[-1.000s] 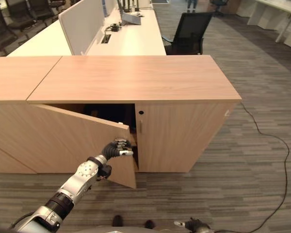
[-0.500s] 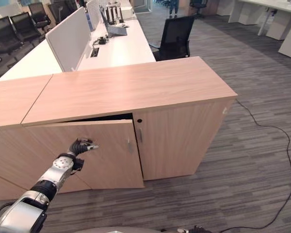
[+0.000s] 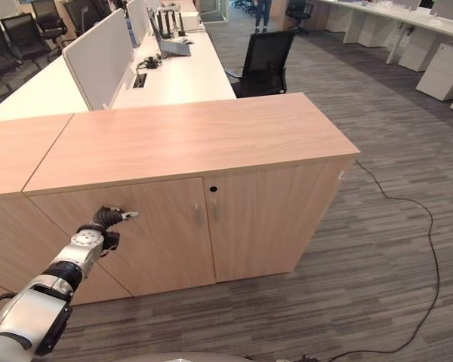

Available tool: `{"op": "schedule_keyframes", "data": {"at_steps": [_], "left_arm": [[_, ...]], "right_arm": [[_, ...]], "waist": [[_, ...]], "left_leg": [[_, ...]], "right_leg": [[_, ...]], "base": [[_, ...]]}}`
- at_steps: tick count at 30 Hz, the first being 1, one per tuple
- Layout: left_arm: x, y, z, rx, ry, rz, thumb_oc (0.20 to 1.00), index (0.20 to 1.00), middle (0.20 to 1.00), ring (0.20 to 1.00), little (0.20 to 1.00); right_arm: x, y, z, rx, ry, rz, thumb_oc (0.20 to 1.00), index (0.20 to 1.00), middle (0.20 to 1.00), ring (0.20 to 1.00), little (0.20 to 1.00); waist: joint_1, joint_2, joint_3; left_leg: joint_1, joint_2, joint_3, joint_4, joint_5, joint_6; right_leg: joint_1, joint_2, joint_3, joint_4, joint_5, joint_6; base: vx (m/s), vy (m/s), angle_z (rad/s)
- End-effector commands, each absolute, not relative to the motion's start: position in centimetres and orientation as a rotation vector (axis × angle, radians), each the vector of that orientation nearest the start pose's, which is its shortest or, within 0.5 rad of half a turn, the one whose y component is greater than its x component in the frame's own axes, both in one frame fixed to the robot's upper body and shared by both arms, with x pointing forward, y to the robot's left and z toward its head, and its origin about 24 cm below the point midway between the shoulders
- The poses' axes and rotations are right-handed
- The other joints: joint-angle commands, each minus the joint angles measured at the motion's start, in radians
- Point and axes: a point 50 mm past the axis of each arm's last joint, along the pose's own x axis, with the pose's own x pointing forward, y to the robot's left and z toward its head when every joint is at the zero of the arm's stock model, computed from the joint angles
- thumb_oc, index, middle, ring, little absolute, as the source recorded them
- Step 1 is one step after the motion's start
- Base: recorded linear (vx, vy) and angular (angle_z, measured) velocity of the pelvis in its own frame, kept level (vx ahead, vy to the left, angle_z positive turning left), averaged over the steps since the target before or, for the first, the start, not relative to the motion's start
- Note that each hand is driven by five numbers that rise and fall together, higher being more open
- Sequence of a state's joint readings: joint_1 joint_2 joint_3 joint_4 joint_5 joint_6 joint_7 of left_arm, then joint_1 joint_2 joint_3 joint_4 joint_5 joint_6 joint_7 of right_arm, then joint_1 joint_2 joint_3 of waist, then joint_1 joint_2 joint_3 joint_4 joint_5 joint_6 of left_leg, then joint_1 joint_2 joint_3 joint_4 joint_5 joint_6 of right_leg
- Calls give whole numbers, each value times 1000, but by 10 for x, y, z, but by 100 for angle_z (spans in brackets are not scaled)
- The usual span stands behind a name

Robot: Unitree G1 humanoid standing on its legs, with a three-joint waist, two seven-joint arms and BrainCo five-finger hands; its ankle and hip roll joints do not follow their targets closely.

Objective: Put the empty folder in the office cabinet

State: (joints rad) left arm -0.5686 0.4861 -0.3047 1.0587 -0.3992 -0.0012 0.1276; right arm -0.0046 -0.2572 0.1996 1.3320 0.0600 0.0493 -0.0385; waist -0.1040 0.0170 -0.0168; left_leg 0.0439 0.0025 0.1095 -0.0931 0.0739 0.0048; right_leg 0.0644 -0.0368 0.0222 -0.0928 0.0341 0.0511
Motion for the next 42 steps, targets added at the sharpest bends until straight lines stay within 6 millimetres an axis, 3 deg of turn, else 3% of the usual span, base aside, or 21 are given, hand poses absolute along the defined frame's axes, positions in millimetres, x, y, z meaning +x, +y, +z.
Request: {"op": "schedule_keyframes", "data": {"at_steps": [1,3,13,20,22,24,28,33,34,35,37,42], "left_arm": [[373,275,98,110,108,328,1000,1000,1000,1000,1000],[376,274,107,-25,58,362,1000,1000,1000,1000,1000],[373,291,112,-241,26,474,1000,1000,1000,1000,1000],[363,281,90,-354,17,455,1000,1000,1000,1000,1000],[354,274,72,-403,36,419,1000,1000,1000,1000,1000],[353,269,67,-384,51,404,1000,1000,1000,1000,1000],[326,244,28,-350,110,328,1000,1000,1000,1000,1000],[278,237,-30,-266,285,352,1000,1000,1000,1000,1000],[277,237,-30,-266,286,353,1000,1000,1000,1000,1000],[253,237,-56,-326,386,385,1000,1000,1000,1000,1000],[228,235,-83,-381,499,416,1000,1000,1000,1000,1000],[172,229,-127,-332,771,428,1000,1000,1000,1000,1000]], "right_arm": [[72,-239,-166,-336,1355,-53,1000,1000,1000,1000,1000],[72,-237,-166,-334,1353,-47,1000,1000,1000,1000,1000],[78,-231,-167,-347,1340,-15,1000,1000,1000,1000,1000],[79,-223,-168,-350,1334,21,1000,1000,1000,1000,1000],[80,-220,-168,-353,1328,38,1000,1000,1000,1000,1000],[80,-220,-168,-354,1329,43,1000,1000,1000,1000,1000],[81,-221,-168,-365,1326,45,1000,1000,1000,1000,1000],[85,-220,-167,-379,1308,40,1000,1000,1000,1000,1000],[85,-220,-167,-379,1309,40,1000,1000,1000,1000,1000],[89,-220,-167,-379,1300,40,1000,1000,1000,1000,1000],[88,-219,-167,-373,1303,42,1000,1000,1000,1000,1000],[92,-219,-166,-373,1286,34,1000,1000,1000,1000,1000]], "waist": [[-21,-12,-16],[-22,-16,-19],[-19,-23,-26],[-10,-33,-34],[-5,-37,-36],[-4,-36,-35],[13,-41,-25],[36,-55,-8],[35,-54,-9],[44,-57,-4],[52,-60,-2],[66,-61,11]], "left_leg": [[4,-1,9,6,-80,-17],[3,-3,11,6,-83,-16],[7,-2,15,6,-91,-17],[10,-1,9,6,-94,-19],[13,0,7,6,-97,-21],[13,0,5,6,-97,-21],[7,-1,-8,6,-95,-21],[-6,-2,-21,6,-91,-21],[-6,-2,-21,6,-91,-21],[-14,-3,-26,6,-89,-22],[-20,-3,-32,6,-88,-21],[-39,-3,-49,6,-82,-21]], "right_leg": [[-14,-34,-45,14,-12,85],[-14,-36,-45,11,-12,87],[-13,-42,-55,8,-11,91],[-3,-44,-63,6,-17,87],[0,-45,-68,6,-19,85],[1,-45,-71,6,-19,85],[2,-45,-81,6,-20,80],[-4,-44,-89,6,-21,74],[-4,-44,-90,6,-21,74],[-8,-43,-94,6,-21,73],[-11,-42,-99,6,-24,71],[-23,-40,-114,6,-26,67]], "base": [[3,21,-5],[6,20,-6],[5,6,-4],[0,0,0],[0,0,0],[2,0,2],[11,-7,5],[4,-15,7],[-2,-17,6],[6,-18,7],[19,-18,7],[6,-9,17]]}}
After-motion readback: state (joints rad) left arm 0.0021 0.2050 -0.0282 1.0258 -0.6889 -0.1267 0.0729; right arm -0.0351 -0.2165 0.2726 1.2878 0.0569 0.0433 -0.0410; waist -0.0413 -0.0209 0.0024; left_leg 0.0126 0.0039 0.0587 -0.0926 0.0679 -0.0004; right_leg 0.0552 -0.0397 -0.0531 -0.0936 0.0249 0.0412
